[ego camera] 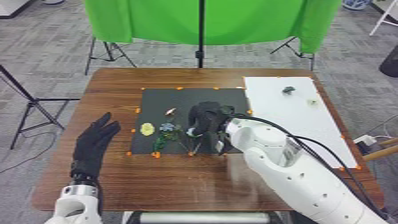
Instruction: Arrange flowers
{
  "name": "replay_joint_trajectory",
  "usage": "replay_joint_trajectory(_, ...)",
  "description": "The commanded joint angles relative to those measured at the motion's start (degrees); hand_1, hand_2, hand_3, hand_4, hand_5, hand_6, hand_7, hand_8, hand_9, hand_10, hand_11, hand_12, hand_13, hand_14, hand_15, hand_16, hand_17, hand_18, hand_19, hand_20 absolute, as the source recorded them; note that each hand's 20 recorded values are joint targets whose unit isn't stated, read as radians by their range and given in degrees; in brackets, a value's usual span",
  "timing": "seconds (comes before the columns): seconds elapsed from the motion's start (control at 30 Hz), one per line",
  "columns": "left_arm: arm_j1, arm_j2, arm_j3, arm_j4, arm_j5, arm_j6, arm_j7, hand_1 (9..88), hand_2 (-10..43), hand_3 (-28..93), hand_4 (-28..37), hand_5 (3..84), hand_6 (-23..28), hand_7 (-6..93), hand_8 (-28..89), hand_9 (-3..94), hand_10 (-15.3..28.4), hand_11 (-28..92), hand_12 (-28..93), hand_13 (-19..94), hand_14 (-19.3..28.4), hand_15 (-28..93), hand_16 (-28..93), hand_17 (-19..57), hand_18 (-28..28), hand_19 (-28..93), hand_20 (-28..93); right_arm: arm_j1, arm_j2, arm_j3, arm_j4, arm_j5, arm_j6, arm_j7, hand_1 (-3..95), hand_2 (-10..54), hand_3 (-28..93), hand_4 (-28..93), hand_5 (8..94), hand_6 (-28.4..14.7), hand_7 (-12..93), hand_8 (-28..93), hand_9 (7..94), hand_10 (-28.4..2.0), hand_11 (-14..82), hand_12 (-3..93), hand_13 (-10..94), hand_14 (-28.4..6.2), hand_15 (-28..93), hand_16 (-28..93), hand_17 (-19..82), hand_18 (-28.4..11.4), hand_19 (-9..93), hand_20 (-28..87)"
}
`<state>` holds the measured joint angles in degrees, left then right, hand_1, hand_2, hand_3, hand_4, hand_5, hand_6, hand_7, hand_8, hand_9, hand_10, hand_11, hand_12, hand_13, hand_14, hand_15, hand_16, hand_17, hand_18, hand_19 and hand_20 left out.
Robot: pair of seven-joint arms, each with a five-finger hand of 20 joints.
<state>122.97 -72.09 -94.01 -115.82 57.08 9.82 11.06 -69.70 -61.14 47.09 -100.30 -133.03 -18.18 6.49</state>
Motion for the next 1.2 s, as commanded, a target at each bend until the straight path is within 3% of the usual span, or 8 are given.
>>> replay_joint_trajectory(0.03, 0.6, -0.46, -0.08, 0.32, 0.50, -0.73, -0.43, 20.0, -0.9, 68, -26.4, 42.2, 3.8, 5.8, -6, 45.8, 12.5, 11, 11, 36, 13.9, 11, -1, 8.3, 10.0, 2, 18, 0.6, 1.0, 1.8, -1.4, 0.2, -1.3, 0.2, 46.7, -9.5, 66, -22, 58.8, 0.3, 20, -10, 75.4, -13.4, 26.9, 27.7, 83, -3.5, 68, 35, 63, -10.9, 93, 62)
replay_joint_trajectory(0.17, 0.9, -0.70, -0.21, 0.08, 0.53, -0.65, -0.26, 20.1, -0.9, 68, -26.4, 42.3, 3.8, 5.7, -6, 45.8, 12.5, 11, 11, 36, 13.9, 11, -1, 8.3, 10.0, 2, 18, 0.7, 1.3, 5.7, -3.8, 2.1, -1.6, 1.6, 45.0, -9.5, 65, -22, 58.0, -0.1, 19, -10, 74.5, -13.5, 27.6, 26.2, 83, -4.0, 68, 35, 63, -11.3, 93, 62)
replay_joint_trajectory(0.4, 1.1, -0.62, -0.47, -0.13, 0.52, -0.22, 0.07, 20.2, -0.9, 68, -26.3, 42.4, 3.8, 5.8, -6, 45.8, 12.5, 11, 11, 36, 13.9, 11, -1, 8.3, 10.0, 2, 18, -0.4, 5.5, 18.6, -5.9, 1.1, 8.2, 9.0, 42.3, -9.5, 64, -20, 59.1, -0.2, 18, -9, 73.4, -14.1, 26.1, 25.5, 80, -5.7, 67, 34, 60, -12.7, 93, 60)
replay_joint_trajectory(0.67, 1.8, -0.79, -0.63, -0.34, 0.45, -0.06, 0.05, 20.2, -0.8, 67, -26.3, 42.5, 3.7, 5.9, -6, 45.8, 12.5, 11, 11, 36, 13.9, 11, -1, 8.3, 10.0, 2, 18, -1.0, 5.9, 30.1, 4.6, -5.4, 1.4, 18.7, 36.8, -9.5, 62, -15, 57.2, -1.9, 14, -8, 63.7, -18.4, 11.4, 20.3, 75, -9.3, 64, 33, 55, -15.1, 93, 54)
replay_joint_trajectory(0.87, 1.3, -0.65, -0.64, -0.40, 1.19, 0.68, 0.70, 20.5, -1.2, 68, -26.0, 42.5, 3.6, 6.0, -6, 45.8, 12.5, 11, 11, 36, 13.9, 11, -1, 8.4, 10.1, 2, 18, 0.8, 3.7, 30.5, 16.2, -11.8, -0.9, 17.6, 35.8, -9.5, 62, -14, 54.8, -1.1, 12, -8, 56.7, -18.1, 7.3, 18.0, 73, -10.6, 63, 32, 53, -16.2, 93, 52)
replay_joint_trajectory(0.97, 1.3, -0.57, -0.10, -0.27, 1.05, 1.65, 1.92, 25.0, -5.8, 66, -22.2, 41.6, 3.3, 6.5, -6, 42.6, 11.2, 10, 12, 34, 13.1, 10, -1, 9.1, 12.3, 2, 17, 1.4, 1.6, 31.5, 20.9, -14.7, -1.9, 17.6, 35.9, -9.5, 62, -14, 54.2, -1.0, 12, -8, 56.0, -17.8, 7.1, 17.3, 73, -10.6, 63, 31, 53, -16.5, 93, 51)
replay_joint_trajectory(1.1, 1.3, -0.67, -0.15, -0.29, 1.68, 1.17, 1.62, 31.0, -9.4, 62, -17.3, 34.4, 1.9, 8.2, -6, 31.2, 8.4, 6, 14, 28, 11.7, 8, 1, 10.6, 18.2, 7, 16, 0.4, 0.1, 33.6, 24.0, -16.4, -3.8, 18.7, 36.2, -9.5, 62, -15, 54.1, -0.4, 13, -8, 56.0, -17.4, 7.4, 16.6, 74, -10.4, 63, 30, 53, -16.5, 93, 49)
replay_joint_trajectory(1.2, 1.5, -0.56, -0.62, -0.38, 1.58, 0.81, 1.38, 32.2, -9.5, 61, -16.8, 34.3, 1.9, 8.6, -6, 32.3, 8.6, 7, 14, 29, 12.2, 8, 2, 8.8, 16.0, 6, 16, -1.1, -0.4, 35.0, 24.9, -16.5, -3.3, 18.0, 37.0, -9.5, 63, -15, 54.1, 0.1, 14, -8, 58.3, -17.3, 8.0, 16.8, 74, -9.9, 64, 30, 53, -16.4, 93, 48)
